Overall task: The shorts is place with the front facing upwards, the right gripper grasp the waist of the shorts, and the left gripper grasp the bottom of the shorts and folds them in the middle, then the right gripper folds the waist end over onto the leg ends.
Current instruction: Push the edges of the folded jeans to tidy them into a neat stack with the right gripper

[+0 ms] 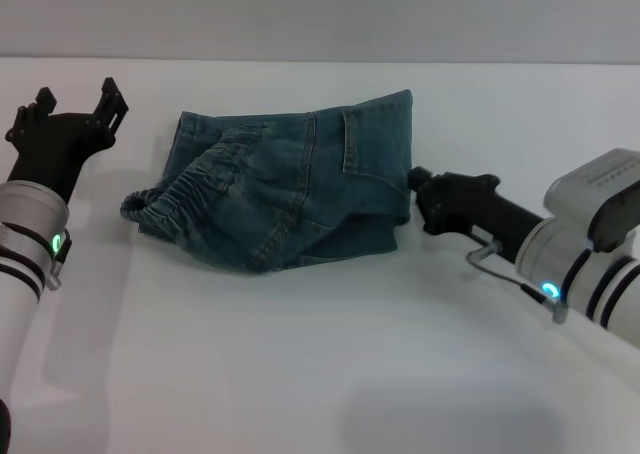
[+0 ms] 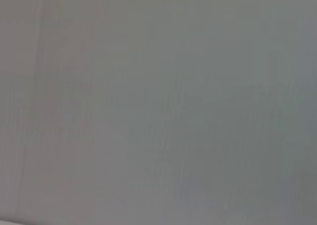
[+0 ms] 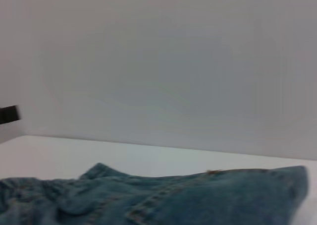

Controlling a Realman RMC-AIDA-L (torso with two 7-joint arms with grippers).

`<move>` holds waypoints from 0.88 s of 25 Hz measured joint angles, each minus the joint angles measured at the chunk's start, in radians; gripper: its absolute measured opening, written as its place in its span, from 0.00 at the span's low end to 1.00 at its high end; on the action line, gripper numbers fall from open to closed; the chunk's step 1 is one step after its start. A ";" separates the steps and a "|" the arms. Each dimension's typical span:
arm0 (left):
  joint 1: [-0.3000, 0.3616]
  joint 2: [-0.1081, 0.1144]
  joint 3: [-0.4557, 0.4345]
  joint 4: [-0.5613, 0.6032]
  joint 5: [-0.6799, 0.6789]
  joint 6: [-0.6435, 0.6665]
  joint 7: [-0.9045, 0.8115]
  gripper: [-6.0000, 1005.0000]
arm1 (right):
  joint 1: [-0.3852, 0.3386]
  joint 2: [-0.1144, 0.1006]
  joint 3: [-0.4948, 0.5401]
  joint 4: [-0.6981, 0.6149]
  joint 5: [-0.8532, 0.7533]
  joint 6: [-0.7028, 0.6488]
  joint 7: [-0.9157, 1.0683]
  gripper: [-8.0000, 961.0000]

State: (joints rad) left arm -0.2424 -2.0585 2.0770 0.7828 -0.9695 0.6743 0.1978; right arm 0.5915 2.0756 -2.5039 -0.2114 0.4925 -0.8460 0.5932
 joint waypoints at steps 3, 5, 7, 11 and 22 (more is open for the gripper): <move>0.000 0.000 0.000 -0.001 0.000 -0.003 0.000 0.80 | 0.010 -0.001 0.024 0.032 0.000 0.001 0.000 0.01; 0.002 0.000 0.000 -0.001 0.000 -0.004 0.000 0.80 | 0.018 -0.002 0.039 0.049 0.000 0.001 -0.004 0.01; 0.003 0.000 0.000 -0.003 0.000 -0.005 0.000 0.80 | 0.023 -0.003 0.046 0.054 0.000 0.001 -0.017 0.01; 0.003 0.000 0.000 -0.007 0.000 -0.005 0.000 0.80 | 0.027 -0.003 0.097 0.055 0.000 0.005 -0.086 0.01; -0.016 -0.003 0.009 -0.037 0.000 -0.005 0.000 0.80 | -0.071 0.004 0.110 -0.162 -0.142 -0.085 -0.142 0.01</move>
State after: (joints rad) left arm -0.2586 -2.0615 2.0862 0.7462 -0.9695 0.6695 0.1978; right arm 0.5204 2.0797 -2.3934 -0.3735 0.3503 -0.9309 0.4509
